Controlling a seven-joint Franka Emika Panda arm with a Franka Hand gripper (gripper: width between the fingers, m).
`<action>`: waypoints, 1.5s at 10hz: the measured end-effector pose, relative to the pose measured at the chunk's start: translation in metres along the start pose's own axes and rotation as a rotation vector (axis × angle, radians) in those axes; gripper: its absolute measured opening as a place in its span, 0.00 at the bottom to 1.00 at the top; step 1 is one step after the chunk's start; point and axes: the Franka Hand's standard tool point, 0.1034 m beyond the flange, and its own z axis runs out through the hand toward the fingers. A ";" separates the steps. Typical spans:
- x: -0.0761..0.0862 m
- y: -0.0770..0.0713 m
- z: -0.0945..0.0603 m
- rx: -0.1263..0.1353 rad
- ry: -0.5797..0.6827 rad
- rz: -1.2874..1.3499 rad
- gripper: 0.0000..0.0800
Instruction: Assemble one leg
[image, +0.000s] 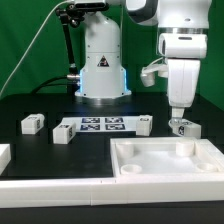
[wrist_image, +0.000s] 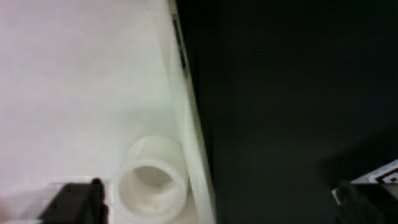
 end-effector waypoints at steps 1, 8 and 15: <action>0.000 0.000 0.000 0.002 0.002 0.062 0.81; 0.036 -0.038 0.010 0.040 0.045 0.882 0.81; 0.044 -0.057 0.010 0.132 -0.151 0.909 0.81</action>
Offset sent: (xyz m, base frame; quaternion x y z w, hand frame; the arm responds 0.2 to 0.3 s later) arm -0.0231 0.0030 -0.0110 0.0118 0.0222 0.3471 0.9375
